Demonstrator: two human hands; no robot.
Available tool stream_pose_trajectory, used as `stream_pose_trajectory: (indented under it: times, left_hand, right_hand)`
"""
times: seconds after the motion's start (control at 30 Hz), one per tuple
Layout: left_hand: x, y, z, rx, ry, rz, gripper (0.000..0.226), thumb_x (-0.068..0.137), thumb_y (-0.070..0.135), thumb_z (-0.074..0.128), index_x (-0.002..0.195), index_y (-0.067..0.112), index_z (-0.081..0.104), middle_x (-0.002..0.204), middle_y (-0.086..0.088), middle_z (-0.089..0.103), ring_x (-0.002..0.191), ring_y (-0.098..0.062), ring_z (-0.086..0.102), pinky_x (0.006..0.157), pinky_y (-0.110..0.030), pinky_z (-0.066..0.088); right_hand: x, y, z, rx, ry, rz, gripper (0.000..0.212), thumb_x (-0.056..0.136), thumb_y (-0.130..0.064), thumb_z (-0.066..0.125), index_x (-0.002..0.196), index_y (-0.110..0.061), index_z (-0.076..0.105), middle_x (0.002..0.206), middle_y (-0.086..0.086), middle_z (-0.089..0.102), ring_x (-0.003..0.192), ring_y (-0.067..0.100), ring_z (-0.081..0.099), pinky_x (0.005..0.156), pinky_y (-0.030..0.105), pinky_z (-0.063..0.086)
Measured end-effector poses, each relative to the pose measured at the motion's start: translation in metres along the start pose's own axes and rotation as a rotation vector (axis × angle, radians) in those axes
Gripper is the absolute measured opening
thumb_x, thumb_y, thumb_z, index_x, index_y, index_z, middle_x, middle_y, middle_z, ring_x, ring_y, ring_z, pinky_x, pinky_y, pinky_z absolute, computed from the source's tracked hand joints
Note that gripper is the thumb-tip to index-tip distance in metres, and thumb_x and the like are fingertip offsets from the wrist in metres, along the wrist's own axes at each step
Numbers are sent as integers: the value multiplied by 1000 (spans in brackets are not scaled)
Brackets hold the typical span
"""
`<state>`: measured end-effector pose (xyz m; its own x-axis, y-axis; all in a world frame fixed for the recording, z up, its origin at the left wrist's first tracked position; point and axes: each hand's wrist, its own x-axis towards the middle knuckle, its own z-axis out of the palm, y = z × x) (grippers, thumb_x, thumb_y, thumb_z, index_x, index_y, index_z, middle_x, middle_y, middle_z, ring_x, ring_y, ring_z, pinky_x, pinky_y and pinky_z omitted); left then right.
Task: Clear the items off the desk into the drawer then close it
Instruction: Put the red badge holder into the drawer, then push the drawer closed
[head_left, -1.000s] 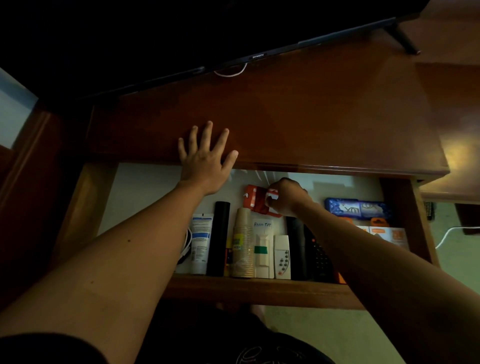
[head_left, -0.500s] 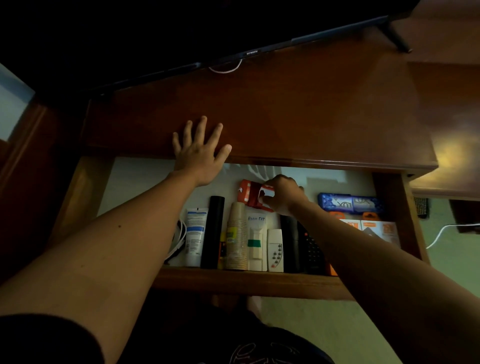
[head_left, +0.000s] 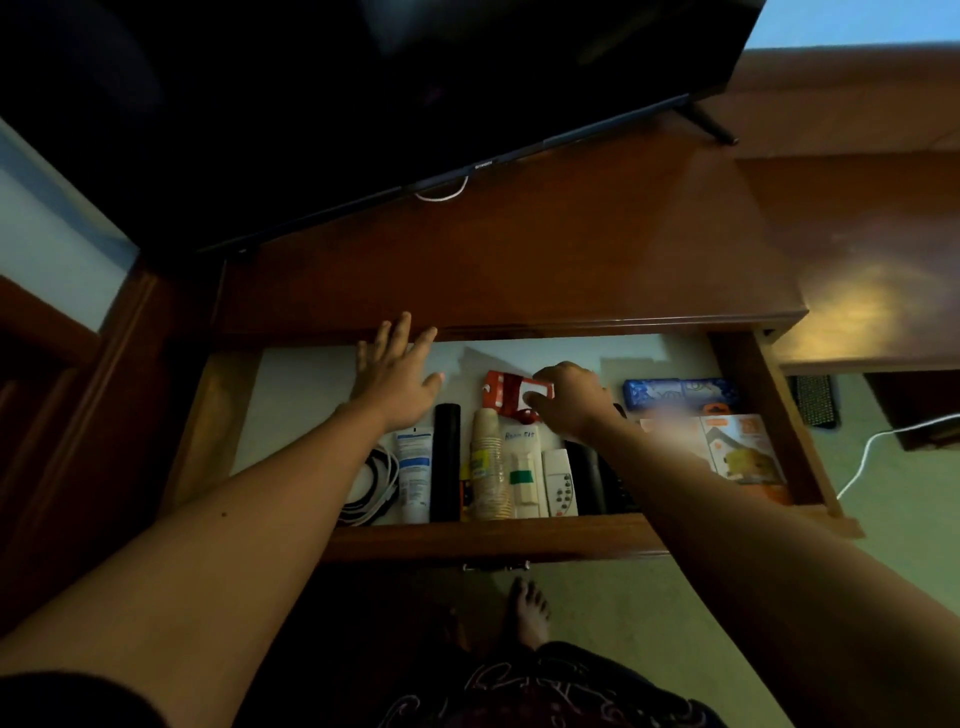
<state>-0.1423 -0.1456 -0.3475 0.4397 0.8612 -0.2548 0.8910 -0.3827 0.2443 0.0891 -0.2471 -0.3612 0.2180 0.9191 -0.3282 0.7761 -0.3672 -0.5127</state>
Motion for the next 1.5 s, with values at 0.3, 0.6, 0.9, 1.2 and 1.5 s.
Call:
stream_pose_trajectory:
  times: [0.3,0.6,0.9,1.2,1.5]
  left_hand:
    - [-100,-23,32,-29,-79,79,59,102,47,38,156,31,21,166,-1,-5,152,-24,-6,122,-50,-1]
    - [-175,-46,75,73,-112,137,58,101,58,18,153,34,29,164,4,19,151,-21,12,121,-51,3]
    - [-187,-40,82,169,-64,122,84,86,79,9,153,30,23,160,0,26,148,-26,17,119,-55,7]
    - [-182,-38,84,196,-32,135,69,93,71,23,149,32,29,155,3,32,145,-27,22,117,-57,11]
    - [-177,-40,86,201,-18,157,66,94,68,23,148,30,32,156,3,33,147,-29,19,118,-59,6]
  right_hand:
    - [-65,-19,34,-18,33,0,39,94,-41,57,127,-23,64,132,5,61,124,31,53,103,58,40]
    - [-127,-3,63,-129,6,-26,38,103,-47,41,123,-25,65,127,3,60,119,23,52,100,54,36]
    - [-166,36,75,-379,-26,-77,70,95,-72,12,153,-37,28,163,-1,24,153,30,7,119,61,-3]
    - [-163,51,74,-435,-57,-101,92,76,-83,0,158,-41,3,168,-5,-5,153,31,-10,118,63,-6]
    - [-159,53,74,-438,-33,-135,101,69,-86,-13,158,-41,5,168,-5,-5,153,32,-8,118,65,-4]
